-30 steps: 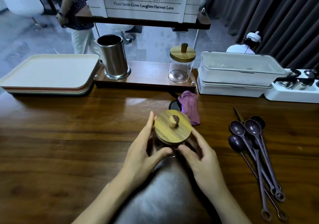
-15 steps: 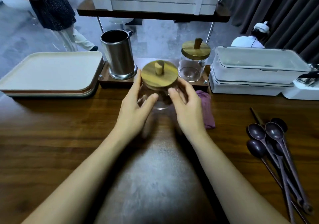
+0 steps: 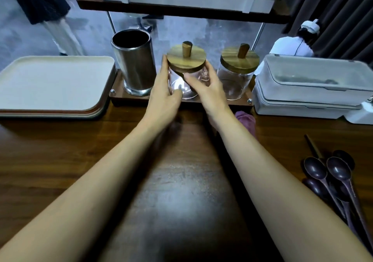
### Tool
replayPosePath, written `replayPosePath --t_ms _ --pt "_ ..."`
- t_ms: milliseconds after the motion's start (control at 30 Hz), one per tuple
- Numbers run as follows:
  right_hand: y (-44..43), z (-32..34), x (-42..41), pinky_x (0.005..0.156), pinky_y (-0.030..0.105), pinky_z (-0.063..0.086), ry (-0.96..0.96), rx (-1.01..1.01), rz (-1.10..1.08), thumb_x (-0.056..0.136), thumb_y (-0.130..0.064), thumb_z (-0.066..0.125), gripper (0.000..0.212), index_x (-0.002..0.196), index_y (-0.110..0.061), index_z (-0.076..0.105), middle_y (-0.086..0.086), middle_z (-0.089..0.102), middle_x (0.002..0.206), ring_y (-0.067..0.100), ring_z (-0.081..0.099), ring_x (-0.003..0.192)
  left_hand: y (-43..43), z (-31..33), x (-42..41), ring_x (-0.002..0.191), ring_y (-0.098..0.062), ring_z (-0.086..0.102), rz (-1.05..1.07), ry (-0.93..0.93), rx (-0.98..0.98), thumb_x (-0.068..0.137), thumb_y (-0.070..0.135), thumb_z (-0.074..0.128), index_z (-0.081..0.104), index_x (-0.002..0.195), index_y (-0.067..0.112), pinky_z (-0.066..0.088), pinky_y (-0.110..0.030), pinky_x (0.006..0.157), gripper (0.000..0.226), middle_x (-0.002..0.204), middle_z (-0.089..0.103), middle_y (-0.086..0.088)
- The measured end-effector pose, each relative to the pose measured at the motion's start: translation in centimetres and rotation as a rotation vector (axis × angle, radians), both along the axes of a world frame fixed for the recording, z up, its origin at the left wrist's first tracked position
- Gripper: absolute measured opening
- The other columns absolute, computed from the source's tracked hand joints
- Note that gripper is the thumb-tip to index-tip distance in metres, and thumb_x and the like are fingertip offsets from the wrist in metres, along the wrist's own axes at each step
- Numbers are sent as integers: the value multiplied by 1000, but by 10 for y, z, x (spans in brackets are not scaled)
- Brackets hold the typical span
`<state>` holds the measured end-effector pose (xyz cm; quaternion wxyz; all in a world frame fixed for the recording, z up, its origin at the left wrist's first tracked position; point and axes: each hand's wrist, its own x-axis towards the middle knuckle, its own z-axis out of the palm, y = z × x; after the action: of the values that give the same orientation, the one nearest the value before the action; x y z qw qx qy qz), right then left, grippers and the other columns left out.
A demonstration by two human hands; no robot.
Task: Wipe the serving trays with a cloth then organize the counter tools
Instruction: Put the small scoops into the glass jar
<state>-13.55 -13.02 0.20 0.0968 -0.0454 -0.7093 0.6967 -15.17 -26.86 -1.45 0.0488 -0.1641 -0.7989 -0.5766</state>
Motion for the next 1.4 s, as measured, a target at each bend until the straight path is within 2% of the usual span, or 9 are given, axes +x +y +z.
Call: replayPosePath --t_ms 67,167,300,467,600,767,900,1100,1400 --pt "0 -1 -8 109 18 40 -12 38 2 90 -17 75 55 137 -25 48 -8 57 138 2 52 128 2 -1 -2 121 24 42 28 2 -13 90 8 49 6 165 20 38 -16 106 87 170 20 1" --pt "-1 -5 -18 117 35 37 17 105 13 87 -22 78 70 148 -21 44 -5 56 144 8 48 136 4 0 -4 150 -3 27 49 10 -30 86 8 48 6 165 19 29 -35 124 90 169 19 -2" --pt "-3 -7 -23 118 42 36 24 156 10 87 -32 77 80 155 -25 34 -5 52 148 11 46 138 5 0 -7 155 -10 17 65 6 -73 81 11 46 5 165 17 20 -20 121 93 169 19 -4" --pt "1 -14 -14 119 48 35 14 128 5 78 -41 77 97 158 -34 24 -6 45 156 11 39 145 6 -13 -4 156 -13 18 45 4 -6 90 18 51 3 164 20 23 -48 126 89 171 16 0" --pt "21 -8 28 118 32 35 -15 118 -16 93 -18 71 64 151 -21 44 -2 54 149 5 45 139 14 -19 36 154 -11 24 315 38 -37 98 7 49 21 162 12 19 -30 126 70 167 26 -3" --pt "58 -13 70 102 43 53 81 15 -382 93 -20 67 22 113 -23 76 -1 76 111 11 69 109 47 -15 74 149 -16 35 220 270 -49 94 -4 48 39 155 4 24 -23 122 62 158 42 -9" --pt "66 -10 71 91 6 44 127 58 -395 98 -3 61 51 147 -6 46 -15 59 127 -22 57 104 86 -1 64 154 -5 19 41 186 12 103 12 45 28 160 8 20 -27 126 60 166 27 -3" --pt "79 -28 28 119 42 34 48 206 -322 80 -36 63 86 158 -21 28 0 44 157 12 41 144 117 -3 40 156 -8 3 3 106 -89 100 20 28 9 162 5 -2 -6 115 66 171 8 -6" --pt "80 -19 8 116 41 40 81 80 -330 75 -25 80 85 151 -19 42 3 55 145 13 50 136 122 4 25 154 -23 27 -7 -91 -101 97 29 27 1 164 17 28 -43 123 74 170 17 -7"
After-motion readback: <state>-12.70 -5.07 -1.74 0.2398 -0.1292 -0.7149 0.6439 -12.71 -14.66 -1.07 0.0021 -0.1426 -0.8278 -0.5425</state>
